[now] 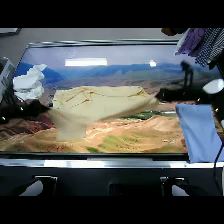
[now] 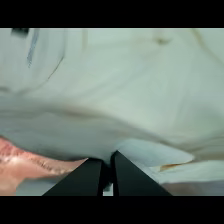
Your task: Fold the clothes and pants, and hang the long-sleeved shirts on hangers.
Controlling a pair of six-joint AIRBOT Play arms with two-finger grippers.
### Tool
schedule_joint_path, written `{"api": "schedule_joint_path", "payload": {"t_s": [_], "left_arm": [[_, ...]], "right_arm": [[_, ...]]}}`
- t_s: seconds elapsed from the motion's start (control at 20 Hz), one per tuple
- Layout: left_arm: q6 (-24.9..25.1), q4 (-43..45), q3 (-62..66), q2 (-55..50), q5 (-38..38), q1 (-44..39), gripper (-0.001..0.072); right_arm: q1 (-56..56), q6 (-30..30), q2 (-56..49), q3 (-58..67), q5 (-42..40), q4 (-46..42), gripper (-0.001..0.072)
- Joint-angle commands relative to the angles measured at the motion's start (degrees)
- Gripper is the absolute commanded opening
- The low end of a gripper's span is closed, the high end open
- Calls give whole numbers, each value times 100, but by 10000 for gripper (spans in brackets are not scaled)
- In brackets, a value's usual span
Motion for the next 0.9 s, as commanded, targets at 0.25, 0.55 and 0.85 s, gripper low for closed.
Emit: {"api": "schedule_joint_path", "payload": {"t_s": [0.25,0.55,0.85], "left_arm": [[-1779,1290,5051,621,-905,-214,21],[-2916,3099,5766,2011,-986,-214,22],[-2830,3405,5716,2157,-1099,-214,21]], "right_arm": [[271,1172,1091,4321,-37,-2105,27],[271,1910,2575,4411,-57,-2806,27],[271,2433,2435,4411,295,-2946,27]]}}
